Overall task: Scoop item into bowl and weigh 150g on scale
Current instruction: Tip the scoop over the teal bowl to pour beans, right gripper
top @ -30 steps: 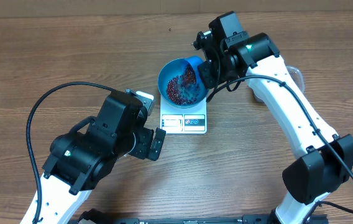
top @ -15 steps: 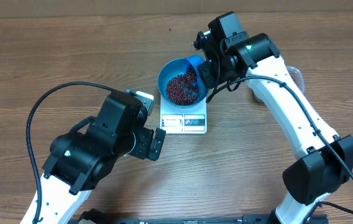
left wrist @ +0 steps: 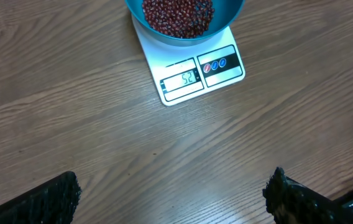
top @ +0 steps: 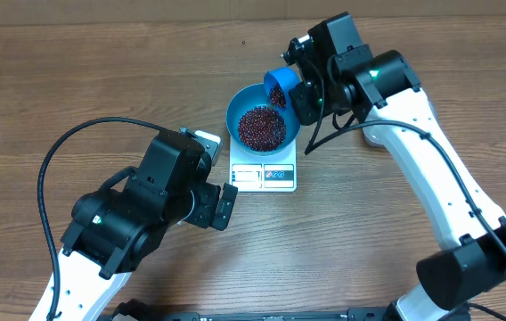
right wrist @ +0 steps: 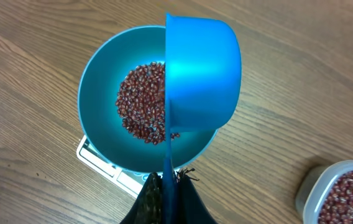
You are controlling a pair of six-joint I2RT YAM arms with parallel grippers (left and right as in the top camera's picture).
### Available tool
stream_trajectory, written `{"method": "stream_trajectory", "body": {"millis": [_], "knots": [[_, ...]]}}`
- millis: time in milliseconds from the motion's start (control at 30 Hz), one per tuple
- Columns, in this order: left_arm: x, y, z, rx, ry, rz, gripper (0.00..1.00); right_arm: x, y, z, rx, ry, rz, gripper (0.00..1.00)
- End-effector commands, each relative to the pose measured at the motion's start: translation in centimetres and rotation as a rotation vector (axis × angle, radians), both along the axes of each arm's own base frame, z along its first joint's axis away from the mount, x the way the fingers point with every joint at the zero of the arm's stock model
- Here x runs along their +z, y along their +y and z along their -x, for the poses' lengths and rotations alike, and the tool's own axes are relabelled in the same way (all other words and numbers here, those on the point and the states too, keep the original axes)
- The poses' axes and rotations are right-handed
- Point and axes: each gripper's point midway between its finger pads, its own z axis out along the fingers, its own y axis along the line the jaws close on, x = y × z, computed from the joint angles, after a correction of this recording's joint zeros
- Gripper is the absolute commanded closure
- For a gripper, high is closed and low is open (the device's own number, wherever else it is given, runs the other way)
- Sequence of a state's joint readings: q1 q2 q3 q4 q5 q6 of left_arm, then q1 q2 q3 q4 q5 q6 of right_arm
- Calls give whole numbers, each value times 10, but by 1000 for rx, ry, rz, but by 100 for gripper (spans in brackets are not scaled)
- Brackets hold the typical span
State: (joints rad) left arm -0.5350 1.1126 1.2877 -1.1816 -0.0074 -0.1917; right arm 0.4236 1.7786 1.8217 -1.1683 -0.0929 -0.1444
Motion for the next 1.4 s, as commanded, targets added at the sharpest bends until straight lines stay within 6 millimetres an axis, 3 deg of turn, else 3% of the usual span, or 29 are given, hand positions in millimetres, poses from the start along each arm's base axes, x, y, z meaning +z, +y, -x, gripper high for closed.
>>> {"method": "stream_trajectory", "body": {"millis": [0, 267, 967, 1367], "knots": [[12, 0, -2, 17, -29, 27, 1, 25, 4, 2, 21, -88, 28, 96], [12, 0, -2, 16, -29, 27, 1, 22, 6, 9, 35, -140, 183, 96], [12, 0, -2, 16, -29, 27, 1, 22, 7, 11, 40, -139, 186, 96], [12, 0, -2, 17, -29, 27, 1, 24, 20, 16, 92, -177, 228, 96]]}}
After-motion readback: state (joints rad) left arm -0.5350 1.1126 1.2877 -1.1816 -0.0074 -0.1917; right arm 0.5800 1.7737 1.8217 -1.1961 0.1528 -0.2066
